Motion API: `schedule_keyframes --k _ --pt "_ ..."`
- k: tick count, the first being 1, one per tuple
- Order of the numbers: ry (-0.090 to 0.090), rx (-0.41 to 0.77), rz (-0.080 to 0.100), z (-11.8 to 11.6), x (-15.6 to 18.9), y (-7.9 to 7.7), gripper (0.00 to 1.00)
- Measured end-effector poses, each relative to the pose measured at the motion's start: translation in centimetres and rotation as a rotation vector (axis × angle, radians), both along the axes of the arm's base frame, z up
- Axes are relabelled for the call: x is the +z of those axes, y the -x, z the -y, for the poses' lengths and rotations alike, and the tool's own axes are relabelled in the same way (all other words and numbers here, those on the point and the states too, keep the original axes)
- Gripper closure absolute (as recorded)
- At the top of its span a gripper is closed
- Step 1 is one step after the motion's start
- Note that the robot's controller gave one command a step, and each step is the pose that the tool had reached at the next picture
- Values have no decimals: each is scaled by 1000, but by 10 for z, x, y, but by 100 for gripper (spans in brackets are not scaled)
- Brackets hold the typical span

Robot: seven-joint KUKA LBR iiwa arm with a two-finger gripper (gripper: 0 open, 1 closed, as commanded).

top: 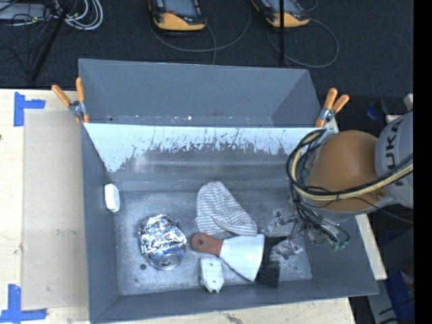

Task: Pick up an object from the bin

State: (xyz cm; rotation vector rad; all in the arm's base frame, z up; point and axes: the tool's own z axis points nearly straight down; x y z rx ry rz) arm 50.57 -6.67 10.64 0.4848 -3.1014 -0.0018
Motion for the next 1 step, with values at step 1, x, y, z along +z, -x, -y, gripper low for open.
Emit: schedule_keyframes --k 1 --pt "0 -25 4 -3 21 3 100"
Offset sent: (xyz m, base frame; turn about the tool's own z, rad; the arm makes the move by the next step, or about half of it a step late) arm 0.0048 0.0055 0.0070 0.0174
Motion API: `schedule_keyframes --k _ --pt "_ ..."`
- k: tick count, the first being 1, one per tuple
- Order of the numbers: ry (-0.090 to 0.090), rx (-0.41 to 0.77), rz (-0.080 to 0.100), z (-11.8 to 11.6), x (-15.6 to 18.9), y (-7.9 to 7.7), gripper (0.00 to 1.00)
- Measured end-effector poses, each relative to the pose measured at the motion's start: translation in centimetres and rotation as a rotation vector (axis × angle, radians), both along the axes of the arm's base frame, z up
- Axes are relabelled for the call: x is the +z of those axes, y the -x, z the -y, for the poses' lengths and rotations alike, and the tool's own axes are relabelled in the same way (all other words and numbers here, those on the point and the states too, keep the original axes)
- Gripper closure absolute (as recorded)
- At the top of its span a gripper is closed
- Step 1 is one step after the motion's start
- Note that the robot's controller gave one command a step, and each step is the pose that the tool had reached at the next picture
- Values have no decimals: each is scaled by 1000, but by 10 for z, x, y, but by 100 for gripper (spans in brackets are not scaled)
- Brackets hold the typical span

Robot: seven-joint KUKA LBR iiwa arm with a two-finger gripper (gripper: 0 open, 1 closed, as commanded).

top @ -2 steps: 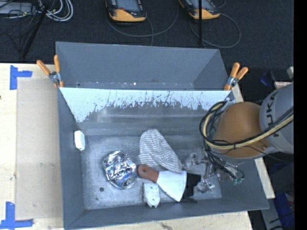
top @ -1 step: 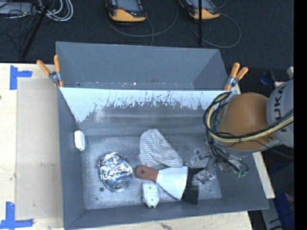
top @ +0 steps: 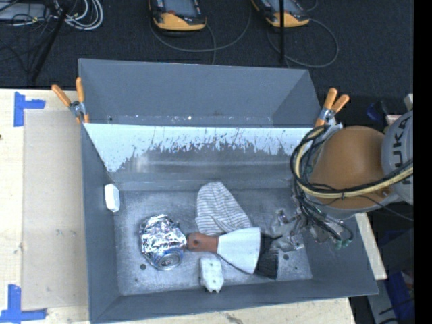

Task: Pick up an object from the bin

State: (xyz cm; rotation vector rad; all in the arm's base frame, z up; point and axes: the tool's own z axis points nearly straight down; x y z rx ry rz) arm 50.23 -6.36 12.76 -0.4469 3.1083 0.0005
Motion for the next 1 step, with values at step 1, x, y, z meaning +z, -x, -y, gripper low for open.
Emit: schedule_keyframes --k 1 --pt "0 5 -2 -1 -11 -5 100"
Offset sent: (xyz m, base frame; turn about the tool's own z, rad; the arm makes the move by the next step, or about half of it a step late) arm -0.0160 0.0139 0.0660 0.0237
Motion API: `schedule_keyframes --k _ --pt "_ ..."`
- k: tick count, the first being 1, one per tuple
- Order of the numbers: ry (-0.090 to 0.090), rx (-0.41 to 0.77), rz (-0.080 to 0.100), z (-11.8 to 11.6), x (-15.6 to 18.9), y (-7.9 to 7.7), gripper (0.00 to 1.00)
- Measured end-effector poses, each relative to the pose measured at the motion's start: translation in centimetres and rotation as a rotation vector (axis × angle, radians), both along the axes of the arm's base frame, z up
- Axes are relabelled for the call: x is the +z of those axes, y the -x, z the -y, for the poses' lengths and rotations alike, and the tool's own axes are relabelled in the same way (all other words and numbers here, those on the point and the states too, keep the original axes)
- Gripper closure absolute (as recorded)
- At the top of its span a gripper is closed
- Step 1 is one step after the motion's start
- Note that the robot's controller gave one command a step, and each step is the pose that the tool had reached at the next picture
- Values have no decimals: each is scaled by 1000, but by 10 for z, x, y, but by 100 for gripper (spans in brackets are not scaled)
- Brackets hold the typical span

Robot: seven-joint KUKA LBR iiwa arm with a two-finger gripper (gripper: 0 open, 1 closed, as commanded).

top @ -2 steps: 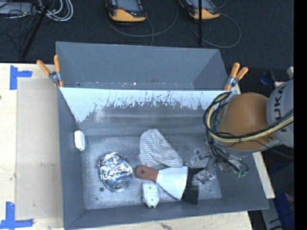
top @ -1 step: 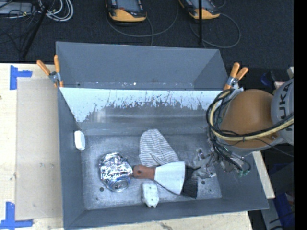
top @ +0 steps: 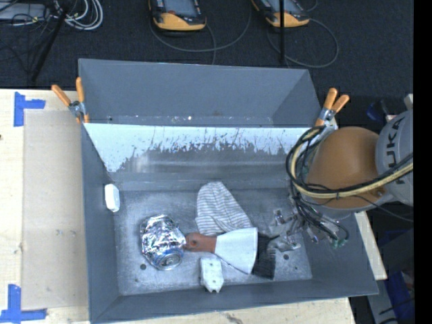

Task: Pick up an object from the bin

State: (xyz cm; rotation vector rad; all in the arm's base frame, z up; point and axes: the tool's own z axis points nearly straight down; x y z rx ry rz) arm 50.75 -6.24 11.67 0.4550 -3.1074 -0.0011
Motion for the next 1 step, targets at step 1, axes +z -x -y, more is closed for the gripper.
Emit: schedule_keyframes --k 1 --pt "-1 -18 -10 -8 42 15 100"
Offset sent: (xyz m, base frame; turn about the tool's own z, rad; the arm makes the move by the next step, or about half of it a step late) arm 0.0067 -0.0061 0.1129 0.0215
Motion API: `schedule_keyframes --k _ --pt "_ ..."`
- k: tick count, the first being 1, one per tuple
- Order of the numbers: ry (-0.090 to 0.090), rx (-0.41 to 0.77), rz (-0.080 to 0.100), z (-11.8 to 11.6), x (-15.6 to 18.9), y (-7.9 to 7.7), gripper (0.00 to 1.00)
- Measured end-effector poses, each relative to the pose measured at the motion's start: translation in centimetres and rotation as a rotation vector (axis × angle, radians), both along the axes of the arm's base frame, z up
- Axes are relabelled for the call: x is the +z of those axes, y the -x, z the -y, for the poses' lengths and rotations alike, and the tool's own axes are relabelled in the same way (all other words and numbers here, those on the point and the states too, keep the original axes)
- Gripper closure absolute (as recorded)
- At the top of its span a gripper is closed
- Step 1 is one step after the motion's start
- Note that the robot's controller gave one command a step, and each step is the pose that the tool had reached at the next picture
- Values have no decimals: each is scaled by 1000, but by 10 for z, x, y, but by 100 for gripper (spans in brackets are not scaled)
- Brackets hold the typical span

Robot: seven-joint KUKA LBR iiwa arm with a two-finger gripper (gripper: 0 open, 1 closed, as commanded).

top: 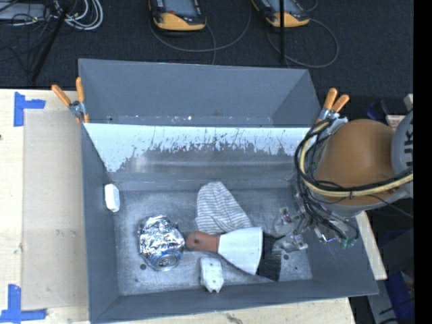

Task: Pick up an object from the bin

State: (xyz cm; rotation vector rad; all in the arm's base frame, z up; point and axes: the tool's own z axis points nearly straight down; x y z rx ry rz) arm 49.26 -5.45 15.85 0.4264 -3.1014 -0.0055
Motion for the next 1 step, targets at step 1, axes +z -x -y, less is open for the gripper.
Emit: schedule_keyframes --k 1 --pt "1 -4 8 10 62 -17 100"
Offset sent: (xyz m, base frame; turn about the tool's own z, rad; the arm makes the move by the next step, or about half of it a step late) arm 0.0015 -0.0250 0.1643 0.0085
